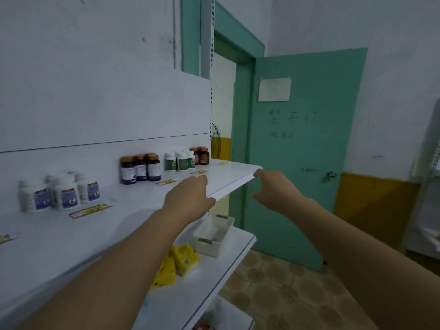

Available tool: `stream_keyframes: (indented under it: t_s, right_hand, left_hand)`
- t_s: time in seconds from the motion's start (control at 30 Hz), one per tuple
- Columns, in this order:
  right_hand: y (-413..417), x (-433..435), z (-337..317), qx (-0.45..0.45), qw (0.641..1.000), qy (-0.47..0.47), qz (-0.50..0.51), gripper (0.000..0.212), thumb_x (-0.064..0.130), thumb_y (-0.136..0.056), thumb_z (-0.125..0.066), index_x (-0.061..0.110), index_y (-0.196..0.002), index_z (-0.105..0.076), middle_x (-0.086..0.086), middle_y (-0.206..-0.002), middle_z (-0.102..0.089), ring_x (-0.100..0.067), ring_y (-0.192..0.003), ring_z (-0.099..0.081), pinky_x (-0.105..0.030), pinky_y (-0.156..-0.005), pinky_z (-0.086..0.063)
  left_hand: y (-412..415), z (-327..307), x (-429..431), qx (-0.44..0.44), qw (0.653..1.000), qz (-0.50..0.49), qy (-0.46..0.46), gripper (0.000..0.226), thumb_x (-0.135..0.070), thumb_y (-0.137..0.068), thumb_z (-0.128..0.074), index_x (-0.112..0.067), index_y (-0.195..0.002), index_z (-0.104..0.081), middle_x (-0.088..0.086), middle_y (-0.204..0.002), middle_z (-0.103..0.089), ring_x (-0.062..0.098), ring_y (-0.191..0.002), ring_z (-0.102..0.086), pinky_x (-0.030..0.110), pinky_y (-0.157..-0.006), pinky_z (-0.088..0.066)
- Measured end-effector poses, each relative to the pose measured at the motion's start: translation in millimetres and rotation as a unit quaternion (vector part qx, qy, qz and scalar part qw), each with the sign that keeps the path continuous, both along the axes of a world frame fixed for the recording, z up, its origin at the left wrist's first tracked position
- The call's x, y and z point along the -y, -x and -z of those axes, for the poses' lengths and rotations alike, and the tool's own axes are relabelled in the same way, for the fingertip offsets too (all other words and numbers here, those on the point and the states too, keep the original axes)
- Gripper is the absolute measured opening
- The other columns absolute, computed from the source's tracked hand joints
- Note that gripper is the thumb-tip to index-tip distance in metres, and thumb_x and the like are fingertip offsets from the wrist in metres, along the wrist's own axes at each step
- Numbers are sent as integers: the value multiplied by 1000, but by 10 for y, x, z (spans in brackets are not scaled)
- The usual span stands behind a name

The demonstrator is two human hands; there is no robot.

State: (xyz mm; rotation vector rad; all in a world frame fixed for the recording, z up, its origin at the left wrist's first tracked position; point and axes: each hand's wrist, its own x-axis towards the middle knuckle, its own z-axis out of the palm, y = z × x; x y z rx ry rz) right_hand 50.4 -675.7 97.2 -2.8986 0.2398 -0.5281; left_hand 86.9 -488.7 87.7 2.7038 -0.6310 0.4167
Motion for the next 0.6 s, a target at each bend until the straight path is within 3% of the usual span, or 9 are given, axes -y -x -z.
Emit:
stream_keyframes:
  t_s: [0.27,0.6]
  right_hand:
    - [-1247,362,38,-1,1000,16,-18,52,19,-91,-57,10,-139,-39,-14,-130,-51,-30,-118,-50,-35,-93,-44]
    - [-3003,3,-156,10,989,39,-140,46,22,-90,-60,10,-132,-47,-12,-128,-55,-29,-114,-53,-33,-91,-46]
  left_hand:
    - [-1339,104,430,7,1000,-10,5,46,-36,-89,-56,-15,-129,-46,4,-124,-55,21,-107,-54,34,-81,-48]
    - [-2602,43,37,11,992,-119,35,34,-33,-88,-57,-16,-117,-52,5,-114,-58,22,-100,-56,34,-78,-49]
